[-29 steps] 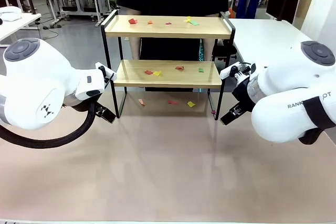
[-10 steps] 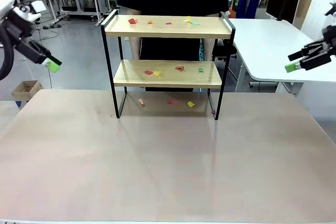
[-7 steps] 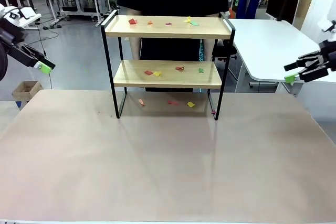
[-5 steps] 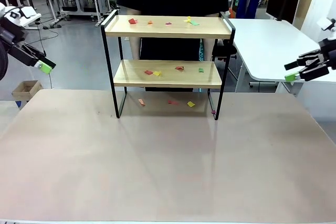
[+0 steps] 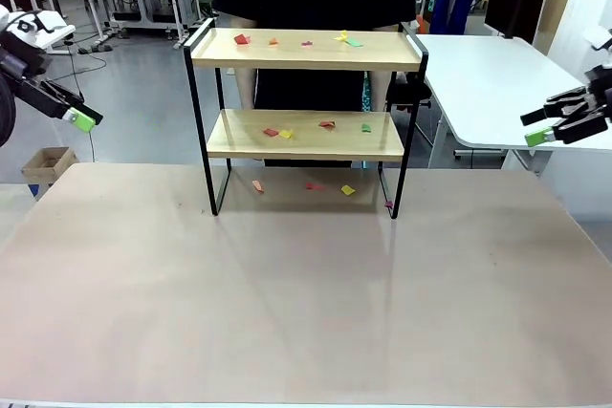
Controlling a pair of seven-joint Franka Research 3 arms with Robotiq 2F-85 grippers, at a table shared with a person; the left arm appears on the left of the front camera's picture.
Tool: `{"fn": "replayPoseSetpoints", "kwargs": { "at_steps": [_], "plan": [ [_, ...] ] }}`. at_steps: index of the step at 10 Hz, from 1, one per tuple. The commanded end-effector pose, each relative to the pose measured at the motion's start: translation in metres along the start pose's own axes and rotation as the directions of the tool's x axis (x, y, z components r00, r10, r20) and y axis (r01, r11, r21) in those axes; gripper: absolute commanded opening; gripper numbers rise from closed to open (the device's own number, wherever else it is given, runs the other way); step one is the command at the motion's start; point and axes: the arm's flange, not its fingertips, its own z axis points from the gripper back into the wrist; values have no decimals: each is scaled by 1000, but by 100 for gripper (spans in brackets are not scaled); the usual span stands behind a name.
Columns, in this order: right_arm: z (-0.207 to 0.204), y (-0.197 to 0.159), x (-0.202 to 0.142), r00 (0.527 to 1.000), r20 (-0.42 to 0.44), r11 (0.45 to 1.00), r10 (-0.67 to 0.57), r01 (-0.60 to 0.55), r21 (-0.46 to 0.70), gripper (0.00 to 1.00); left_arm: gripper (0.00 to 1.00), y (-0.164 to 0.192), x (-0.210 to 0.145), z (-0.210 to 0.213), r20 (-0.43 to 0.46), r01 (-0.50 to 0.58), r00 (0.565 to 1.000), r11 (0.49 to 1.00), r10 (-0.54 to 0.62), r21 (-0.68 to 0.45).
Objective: Clean the shelf.
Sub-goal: Pick up the Duster handed by the human.
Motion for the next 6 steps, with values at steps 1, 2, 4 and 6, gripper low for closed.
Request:
{"fn": "replayPoseSetpoints", "kwargs": {
  "at_steps": [1, 2, 4, 6],
  "plan": [
    [26, -56, -22, 988, 156, 995, -3, -12, 95, 100, 100, 34, -9, 21, 162, 29, 987, 992, -9, -127],
    [33, -70, -31, 976, 219, 995, 4, -27, 101, 100, 100, 43, -13, 26, 228, 74, 973, 984, -36, -159],
    [40, -100, -44, 948, 317, 991, -11, -33, 132, 100, 100, 72, -26, 23, 348, 180, 930, 970, -114, -163],
    [41, -122, -56, 928, 372, 992, 30, -74, 104, 100, 100, 96, -37, 12, 452, 302, 865, 945, -218, -123]
  ]
}}
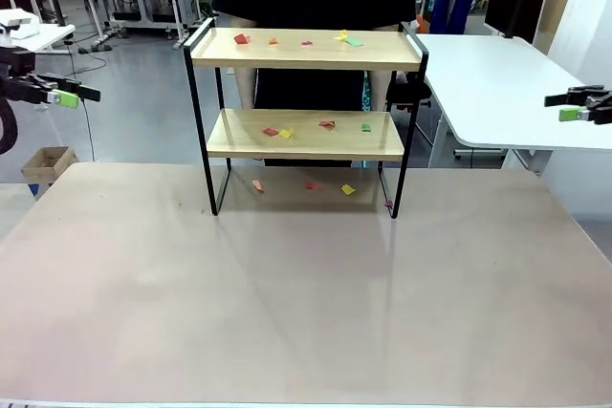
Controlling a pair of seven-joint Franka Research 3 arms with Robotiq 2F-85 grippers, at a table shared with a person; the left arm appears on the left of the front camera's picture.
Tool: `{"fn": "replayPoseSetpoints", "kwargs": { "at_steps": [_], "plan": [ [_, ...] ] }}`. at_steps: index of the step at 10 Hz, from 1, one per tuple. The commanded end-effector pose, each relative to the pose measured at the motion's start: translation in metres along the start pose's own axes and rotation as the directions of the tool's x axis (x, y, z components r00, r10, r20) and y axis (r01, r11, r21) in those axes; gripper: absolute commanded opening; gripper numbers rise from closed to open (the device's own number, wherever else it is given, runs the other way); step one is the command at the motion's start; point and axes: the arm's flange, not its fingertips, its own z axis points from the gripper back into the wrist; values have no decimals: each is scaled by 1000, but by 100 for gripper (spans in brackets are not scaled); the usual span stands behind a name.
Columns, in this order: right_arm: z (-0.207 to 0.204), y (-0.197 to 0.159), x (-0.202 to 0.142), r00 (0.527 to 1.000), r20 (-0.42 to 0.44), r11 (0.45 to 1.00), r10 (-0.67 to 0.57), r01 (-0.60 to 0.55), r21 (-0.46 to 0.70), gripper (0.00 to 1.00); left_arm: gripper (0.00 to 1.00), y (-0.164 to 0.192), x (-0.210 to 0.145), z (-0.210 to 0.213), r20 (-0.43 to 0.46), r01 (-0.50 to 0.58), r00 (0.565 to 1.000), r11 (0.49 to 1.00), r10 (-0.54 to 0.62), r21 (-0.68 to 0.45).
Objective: Clean the shelf.
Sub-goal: Pick up the Duster handed by the human.
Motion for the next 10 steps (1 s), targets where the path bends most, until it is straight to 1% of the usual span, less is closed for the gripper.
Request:
{"fn": "replayPoseSetpoints", "kwargs": {
  "at_steps": [1, 2, 4, 5, 6, 8, 10],
  "plan": [
    [4, -19, -4, 996, 55, 997, 69, -71, 27, 100, 100, 18, -8, -2, 89, 125, 989, 991, -121, -40],
    [7, -24, -10, 994, 62, 994, 92, -95, 48, 100, 100, 20, -12, -5, 118, 170, 979, 985, -164, -39],
    [13, -33, -22, 980, 94, 984, 174, -177, 22, 100, 100, 22, -24, -9, 172, 236, 958, 972, -231, -13],
    [15, -37, -31, 972, 105, 977, 212, -211, -19, 100, 100, 20, -28, -9, 204, 263, 945, 965, -258, 2],
    [16, -41, -38, 970, 115, 976, 214, -209, -54, 100, 100, 16, -32, -8, 220, 274, 937, 961, -273, 29],
    [17, -46, -52, 968, 132, 975, 213, -202, -91, 100, 100, 8, -47, -10, 222, 244, 942, 968, -252, 62],
    [17, -45, -56, 964, 160, 974, 214, -197, -114, 100, 100, -6, -54, -15, 220, 192, 953, 977, -209, 95]
  ]
}}
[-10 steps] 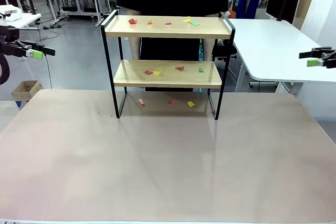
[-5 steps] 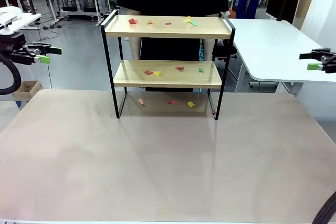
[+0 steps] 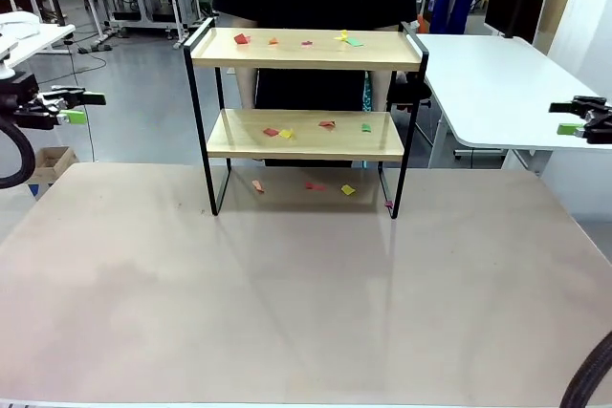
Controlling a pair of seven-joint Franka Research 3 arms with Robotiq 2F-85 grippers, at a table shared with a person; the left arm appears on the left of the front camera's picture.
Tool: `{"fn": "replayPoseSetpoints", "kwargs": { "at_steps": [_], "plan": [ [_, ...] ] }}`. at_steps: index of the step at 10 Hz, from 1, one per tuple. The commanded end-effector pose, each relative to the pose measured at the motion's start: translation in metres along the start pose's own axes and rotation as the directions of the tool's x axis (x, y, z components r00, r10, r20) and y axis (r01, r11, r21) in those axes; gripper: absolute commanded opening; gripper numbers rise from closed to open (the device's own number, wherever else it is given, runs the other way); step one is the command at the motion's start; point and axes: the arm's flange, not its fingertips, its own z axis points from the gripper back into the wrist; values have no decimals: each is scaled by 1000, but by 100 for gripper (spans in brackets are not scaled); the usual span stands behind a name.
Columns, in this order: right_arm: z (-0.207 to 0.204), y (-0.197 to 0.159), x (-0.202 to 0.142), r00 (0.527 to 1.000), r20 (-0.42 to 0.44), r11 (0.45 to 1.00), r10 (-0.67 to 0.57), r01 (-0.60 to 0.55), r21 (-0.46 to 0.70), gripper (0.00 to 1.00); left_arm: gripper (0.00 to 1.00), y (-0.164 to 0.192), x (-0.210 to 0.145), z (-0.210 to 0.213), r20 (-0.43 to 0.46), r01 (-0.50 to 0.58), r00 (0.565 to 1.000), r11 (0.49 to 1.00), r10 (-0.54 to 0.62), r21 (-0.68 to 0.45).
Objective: Clean the shelf.
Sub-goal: Pick up the Duster handed by the human.
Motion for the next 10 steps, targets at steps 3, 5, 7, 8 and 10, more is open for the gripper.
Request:
{"fn": "replayPoseSetpoints", "kwargs": {
  "at_steps": [3, 5, 7, 8, 10],
  "plan": [
    [-7, 10, 12, 999, 30, 999, 35, -34, -28, 100, 100, -38, 24, -13, 18, -36, 999, 997, 34, 75],
    [-10, 11, 14, 999, 27, 999, 26, -25, -32, 100, 100, -39, 27, -13, 16, -46, 999, 995, 44, 84],
    [-10, 10, 14, 999, 28, 999, 20, -19, -43, 100, 100, -41, 33, -10, 9, -38, 999, 995, 38, 92],
    [-10, 9, 14, 1000, 24, 998, 17, -16, -54, 100, 100, -41, 35, -8, 1, -36, 999, 996, 36, 88],
    [-2, 4, 12, 1000, 18, 1000, 11, -11, -9, 100, 100, -38, 27, -5, -8, -28, 1000, 998, 29, 62]
  ]
}}
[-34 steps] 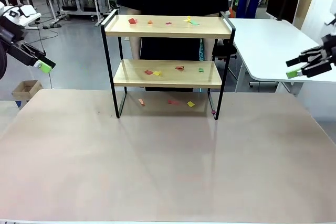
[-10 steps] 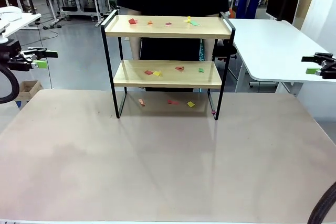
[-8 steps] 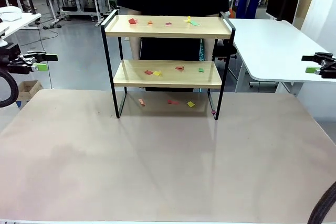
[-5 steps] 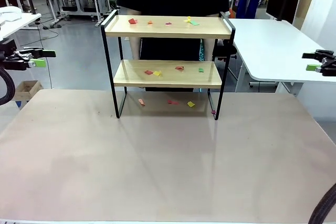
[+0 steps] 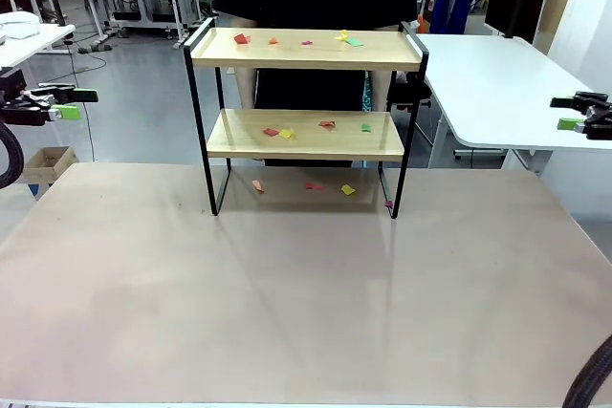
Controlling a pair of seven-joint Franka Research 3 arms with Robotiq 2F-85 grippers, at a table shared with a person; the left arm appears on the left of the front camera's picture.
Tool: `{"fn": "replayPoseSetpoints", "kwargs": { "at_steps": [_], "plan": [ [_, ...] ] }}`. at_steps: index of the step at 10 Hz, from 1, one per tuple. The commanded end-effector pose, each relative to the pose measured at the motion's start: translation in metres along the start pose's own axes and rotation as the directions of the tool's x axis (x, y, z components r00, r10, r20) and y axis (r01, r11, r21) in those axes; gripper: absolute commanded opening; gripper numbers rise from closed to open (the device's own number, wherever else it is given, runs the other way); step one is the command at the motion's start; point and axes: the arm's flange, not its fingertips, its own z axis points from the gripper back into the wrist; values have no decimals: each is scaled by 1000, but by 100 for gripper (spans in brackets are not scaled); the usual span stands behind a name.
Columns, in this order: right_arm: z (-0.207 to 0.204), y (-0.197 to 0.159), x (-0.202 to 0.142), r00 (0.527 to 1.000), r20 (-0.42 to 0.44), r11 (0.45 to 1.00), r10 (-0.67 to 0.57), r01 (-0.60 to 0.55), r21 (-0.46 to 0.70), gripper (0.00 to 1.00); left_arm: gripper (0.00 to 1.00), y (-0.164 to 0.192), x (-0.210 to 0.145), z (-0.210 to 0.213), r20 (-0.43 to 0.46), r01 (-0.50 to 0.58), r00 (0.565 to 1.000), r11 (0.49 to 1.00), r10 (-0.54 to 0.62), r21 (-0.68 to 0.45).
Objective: Clean the shelf.
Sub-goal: Pick up the Duster handed by the human.
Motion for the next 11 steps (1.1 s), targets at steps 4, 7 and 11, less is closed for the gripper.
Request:
{"fn": "replayPoseSetpoints", "kwargs": {
  "at_steps": [4, 7, 11],
  "plan": [
    [-1, 0, 3, 1000, 2, 1000, 5, -5, 4, 100, 100, 0, 0, -1, 1, 1, 1000, 1000, -1, -1],
    [-1, 0, 3, 1000, 2, 1000, 5, -5, 4, 100, 100, 0, 0, -1, 1, 1, 1000, 1000, -1, -1],
    [-1, 0, 3, 1000, 2, 1000, 5, -5, 4, 100, 100, 0, 0, -1, 1, 1, 1000, 1000, -1, -1]
  ]
}}
